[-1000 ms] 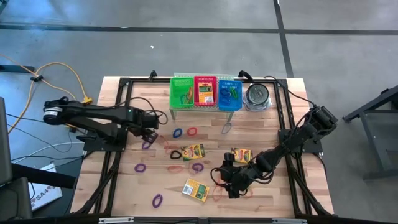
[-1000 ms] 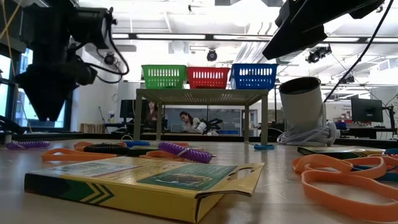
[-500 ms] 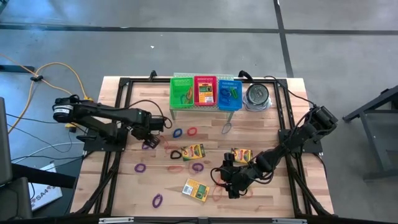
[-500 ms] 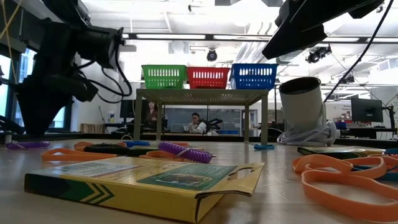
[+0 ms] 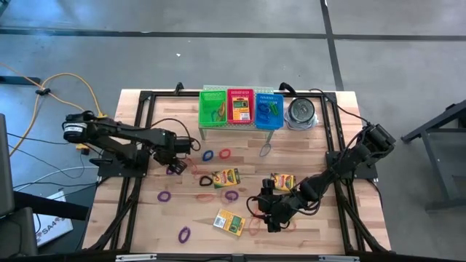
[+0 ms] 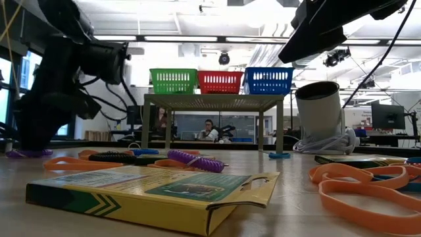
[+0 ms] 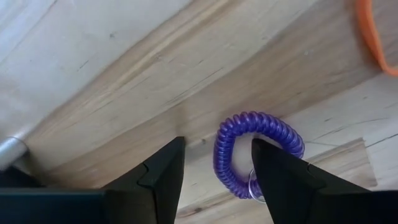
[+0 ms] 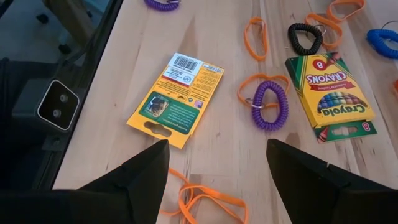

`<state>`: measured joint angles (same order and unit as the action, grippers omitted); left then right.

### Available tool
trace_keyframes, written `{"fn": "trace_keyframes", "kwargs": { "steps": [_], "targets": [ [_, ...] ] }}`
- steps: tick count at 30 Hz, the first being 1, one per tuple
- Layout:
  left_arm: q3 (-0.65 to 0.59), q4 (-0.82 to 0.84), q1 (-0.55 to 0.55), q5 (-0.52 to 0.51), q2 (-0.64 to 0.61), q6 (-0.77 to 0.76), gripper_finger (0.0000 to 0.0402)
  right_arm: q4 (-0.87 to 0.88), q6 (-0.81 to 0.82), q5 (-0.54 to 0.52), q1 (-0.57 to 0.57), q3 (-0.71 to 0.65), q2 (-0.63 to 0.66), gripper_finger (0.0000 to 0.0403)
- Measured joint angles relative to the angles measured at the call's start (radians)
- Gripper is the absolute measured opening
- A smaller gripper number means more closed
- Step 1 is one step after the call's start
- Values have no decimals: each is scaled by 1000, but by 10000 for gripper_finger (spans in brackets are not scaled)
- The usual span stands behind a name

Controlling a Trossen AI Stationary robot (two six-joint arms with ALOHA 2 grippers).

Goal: Pick & Place Office Desk Supplies
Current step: Put the violet spring keychain into the blue bin on the shelf

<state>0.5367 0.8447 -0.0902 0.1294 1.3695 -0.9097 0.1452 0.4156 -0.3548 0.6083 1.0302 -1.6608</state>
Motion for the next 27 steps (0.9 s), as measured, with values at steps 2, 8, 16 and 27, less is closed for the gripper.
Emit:
{"fn": "trace_keyframes", "kwargs": {
  "steps": [2, 8, 16, 27],
  "targets": [
    [-19, -15, 0, 4, -1, -4, 179, 0, 1, 2, 0, 0, 0, 260],
    [-24, -21, 15, 21, -1, 4, 134, -4, 2, -1, 0, 0, 0, 260],
    [-23, -26, 57, -92, -8, 20, 21, -4, 2, -4, 0, 0, 0, 260],
    [64, 10, 250, -379, -130, -105, 9, -10, 1, -13, -2, 0, 0, 260]
  ]
}}
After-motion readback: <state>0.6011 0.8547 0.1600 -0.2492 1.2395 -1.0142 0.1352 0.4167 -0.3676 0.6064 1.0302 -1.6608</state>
